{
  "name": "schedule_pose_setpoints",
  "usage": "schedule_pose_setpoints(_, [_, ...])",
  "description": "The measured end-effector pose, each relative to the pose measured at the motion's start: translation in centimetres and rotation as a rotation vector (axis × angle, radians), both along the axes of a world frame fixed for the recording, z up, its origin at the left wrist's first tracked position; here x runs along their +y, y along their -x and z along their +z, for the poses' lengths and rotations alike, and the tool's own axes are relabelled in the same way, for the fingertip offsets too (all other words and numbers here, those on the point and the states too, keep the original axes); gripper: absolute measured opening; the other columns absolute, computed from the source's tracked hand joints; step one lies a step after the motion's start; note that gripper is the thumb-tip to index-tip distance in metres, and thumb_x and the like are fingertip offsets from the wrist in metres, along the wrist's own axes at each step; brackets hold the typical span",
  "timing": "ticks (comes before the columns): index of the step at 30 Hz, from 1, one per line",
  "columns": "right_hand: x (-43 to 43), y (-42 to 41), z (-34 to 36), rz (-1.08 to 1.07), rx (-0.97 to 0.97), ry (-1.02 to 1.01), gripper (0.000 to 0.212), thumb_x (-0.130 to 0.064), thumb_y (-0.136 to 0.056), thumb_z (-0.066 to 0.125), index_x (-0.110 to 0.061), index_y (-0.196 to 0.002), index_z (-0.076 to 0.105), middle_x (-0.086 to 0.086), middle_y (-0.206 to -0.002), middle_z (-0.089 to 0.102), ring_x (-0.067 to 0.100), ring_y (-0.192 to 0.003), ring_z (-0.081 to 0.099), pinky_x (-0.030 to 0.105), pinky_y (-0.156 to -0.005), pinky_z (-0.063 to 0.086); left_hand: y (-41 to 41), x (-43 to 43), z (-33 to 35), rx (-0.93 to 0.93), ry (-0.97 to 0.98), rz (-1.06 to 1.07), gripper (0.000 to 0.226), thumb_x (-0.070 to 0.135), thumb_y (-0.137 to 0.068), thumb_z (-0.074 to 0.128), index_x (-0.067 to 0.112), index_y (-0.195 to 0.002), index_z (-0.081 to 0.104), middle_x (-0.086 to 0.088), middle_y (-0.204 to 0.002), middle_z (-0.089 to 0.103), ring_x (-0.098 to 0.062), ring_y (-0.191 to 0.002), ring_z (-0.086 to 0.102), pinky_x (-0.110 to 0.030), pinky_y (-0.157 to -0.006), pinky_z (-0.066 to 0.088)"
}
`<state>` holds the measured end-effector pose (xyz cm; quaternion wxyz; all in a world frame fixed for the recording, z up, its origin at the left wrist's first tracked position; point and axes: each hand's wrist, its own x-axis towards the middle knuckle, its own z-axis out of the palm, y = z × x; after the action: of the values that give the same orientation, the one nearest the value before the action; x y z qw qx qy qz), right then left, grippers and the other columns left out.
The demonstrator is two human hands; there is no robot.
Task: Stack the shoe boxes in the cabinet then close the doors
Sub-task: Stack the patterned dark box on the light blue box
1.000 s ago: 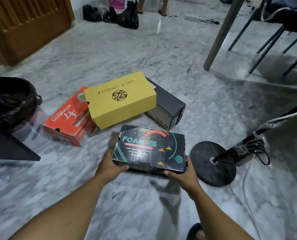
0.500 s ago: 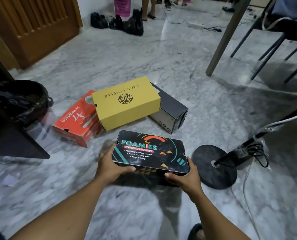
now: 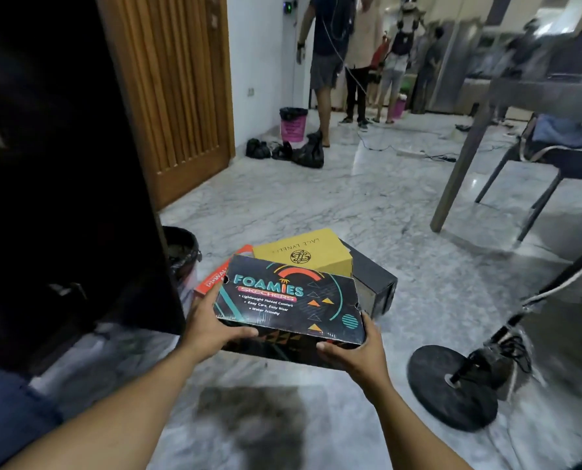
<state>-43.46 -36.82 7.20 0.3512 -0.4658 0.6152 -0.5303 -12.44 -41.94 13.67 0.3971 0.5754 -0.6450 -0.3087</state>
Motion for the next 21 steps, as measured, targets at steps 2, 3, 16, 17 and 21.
schedule_pose_setpoints(2, [0.8,-3.1,2.0,0.051,-0.037,0.026,0.106,-0.051,-0.035,0.102,-0.039,-0.129,0.055,-0.007,-0.126,0.065,0.014,-0.115,0.065,0.047,-0.091,0.059,-3.1,2.3,2.2,-0.023,0.026,0.069,0.115,0.046,-0.029,0.101,0.041,-0.132,0.05,0.009,-0.113,0.062,-0.009,-0.105,0.062,-0.027,-0.093,0.049])
schedule_pose_setpoints(3, [1.0,-4.6,2.8,0.092,-0.055,0.044,0.103,-0.048,-0.036,0.103,-0.036,-0.127,0.056,-0.007,-0.122,0.068,0.015,-0.112,0.067,0.049,-0.089,0.059,-4.7,3.6,3.3,-0.033,0.018,0.113,0.12,0.051,-0.026,0.1,0.042,-0.134,0.048,0.009,-0.113,0.063,-0.009,-0.105,0.062,-0.028,-0.094,0.05])
schedule_pose_setpoints(16, [-1.3,-28.8,17.3,0.705,-0.067,0.235,0.092,-0.039,-0.042,0.104,-0.035,-0.122,0.058,0.003,-0.113,0.072,0.03,-0.106,0.071,0.049,-0.083,0.06,-25.3,19.5,18.1,-0.086,0.222,0.628,0.111,0.044,-0.027,0.102,0.027,-0.124,0.052,0.016,-0.107,0.065,-0.003,-0.098,0.064,-0.026,-0.088,0.052])
schedule_pose_setpoints(17, [-1.8,-31.0,18.5,0.744,-0.077,0.257,0.094,-0.039,-0.043,0.104,-0.034,-0.124,0.058,0.005,-0.115,0.071,0.03,-0.106,0.071,0.05,-0.081,0.061,-26.4,20.6,19.4,-0.078,0.246,0.674,0.107,0.035,-0.031,0.103,0.025,-0.124,0.051,0.018,-0.105,0.063,-0.001,-0.096,0.062,-0.023,-0.086,0.051])
schedule_pose_setpoints(21, [-1.7,-38.6,24.0,0.825,-0.121,0.328,0.089,-0.03,-0.047,0.103,-0.029,-0.122,0.057,-0.006,-0.114,0.07,0.01,-0.103,0.07,0.035,-0.077,0.063,-30.4,24.0,22.8,-0.092,0.353,0.918,0.117,0.036,-0.036,0.102,0.022,-0.138,0.048,-0.001,-0.128,0.051,-0.02,-0.119,0.052,-0.034,-0.101,0.045])
